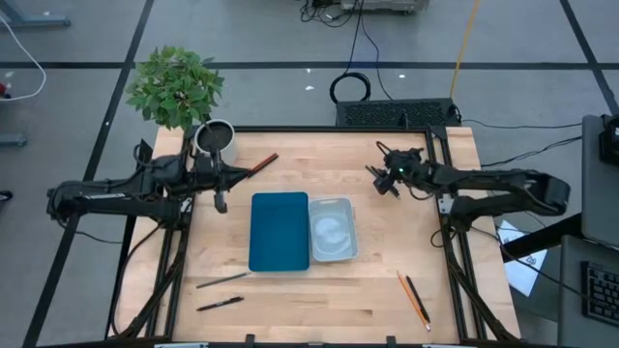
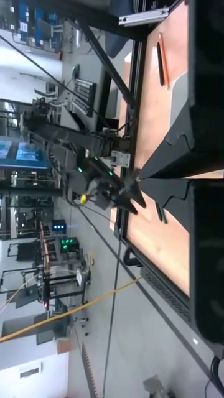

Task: Sort pens & pencils
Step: Put the top right black pen into the blue bin

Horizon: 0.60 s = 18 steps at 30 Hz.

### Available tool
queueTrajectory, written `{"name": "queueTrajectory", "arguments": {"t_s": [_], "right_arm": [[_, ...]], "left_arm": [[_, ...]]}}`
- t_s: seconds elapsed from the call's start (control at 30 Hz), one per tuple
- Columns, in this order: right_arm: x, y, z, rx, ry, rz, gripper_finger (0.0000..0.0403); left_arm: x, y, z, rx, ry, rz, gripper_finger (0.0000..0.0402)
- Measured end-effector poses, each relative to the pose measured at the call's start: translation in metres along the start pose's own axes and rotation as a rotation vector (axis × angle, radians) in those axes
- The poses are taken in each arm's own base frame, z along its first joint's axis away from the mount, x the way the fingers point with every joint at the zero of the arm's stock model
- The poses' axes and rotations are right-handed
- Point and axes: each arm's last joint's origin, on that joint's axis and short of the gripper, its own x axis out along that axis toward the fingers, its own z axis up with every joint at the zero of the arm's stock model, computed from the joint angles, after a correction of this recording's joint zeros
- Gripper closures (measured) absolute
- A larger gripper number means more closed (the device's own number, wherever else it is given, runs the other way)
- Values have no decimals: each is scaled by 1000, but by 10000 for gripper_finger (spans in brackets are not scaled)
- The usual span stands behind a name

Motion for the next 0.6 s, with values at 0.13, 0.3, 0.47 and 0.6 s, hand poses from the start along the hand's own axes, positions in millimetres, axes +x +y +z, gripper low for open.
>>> {"name": "queueTrajectory", "arguments": {"t_s": [0.13,0.3,0.47,0.6], "right_arm": [[16,3,-5,18,44,19,204],[27,7,-2,63,10,57,220],[33,3,-5,75,31,15,231],[37,4,-9,80,61,9,234]], "left_arm": [[0,-2,-2,1,22,-9,399],[0,-2,-3,2,26,9,398],[0,-2,-4,3,38,10,396],[0,-2,-4,4,45,13,399]]}}
